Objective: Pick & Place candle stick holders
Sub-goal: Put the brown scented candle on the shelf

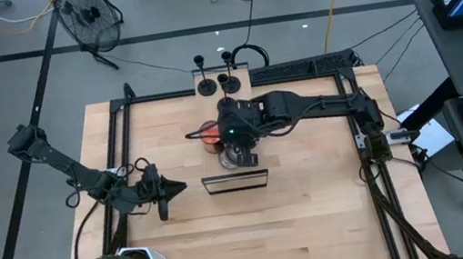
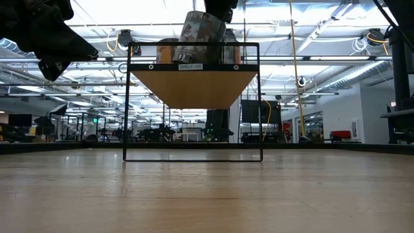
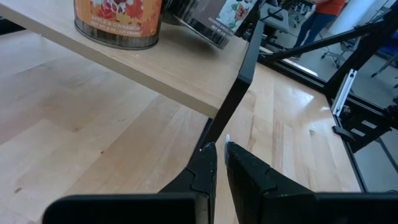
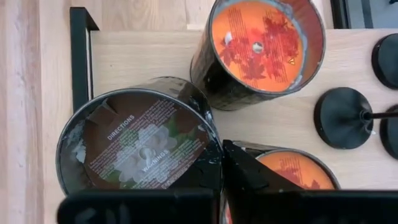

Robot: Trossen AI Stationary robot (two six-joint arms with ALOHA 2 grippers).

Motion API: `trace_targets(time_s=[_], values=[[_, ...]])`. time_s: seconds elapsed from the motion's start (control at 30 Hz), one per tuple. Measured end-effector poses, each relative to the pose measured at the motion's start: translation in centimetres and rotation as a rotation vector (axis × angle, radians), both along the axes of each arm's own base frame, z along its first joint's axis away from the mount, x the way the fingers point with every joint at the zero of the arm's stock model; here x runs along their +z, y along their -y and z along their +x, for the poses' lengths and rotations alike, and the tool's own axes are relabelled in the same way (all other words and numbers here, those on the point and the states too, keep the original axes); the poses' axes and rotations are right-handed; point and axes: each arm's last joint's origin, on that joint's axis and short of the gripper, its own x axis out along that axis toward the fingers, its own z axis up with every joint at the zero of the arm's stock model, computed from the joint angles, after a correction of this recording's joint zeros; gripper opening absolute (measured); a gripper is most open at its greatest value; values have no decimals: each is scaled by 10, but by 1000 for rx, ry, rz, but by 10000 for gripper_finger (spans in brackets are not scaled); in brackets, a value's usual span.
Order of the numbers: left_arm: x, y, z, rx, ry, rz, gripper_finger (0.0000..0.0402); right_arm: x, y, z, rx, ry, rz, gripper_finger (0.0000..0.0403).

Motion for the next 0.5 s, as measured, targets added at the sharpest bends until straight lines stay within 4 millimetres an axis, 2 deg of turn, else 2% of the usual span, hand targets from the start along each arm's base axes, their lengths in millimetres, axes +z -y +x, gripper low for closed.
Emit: trace_targets(time_s=[0.5], values=[[0, 0, 0, -8, -3, 9, 40, 1, 0, 2, 15, 24, 0, 12]])
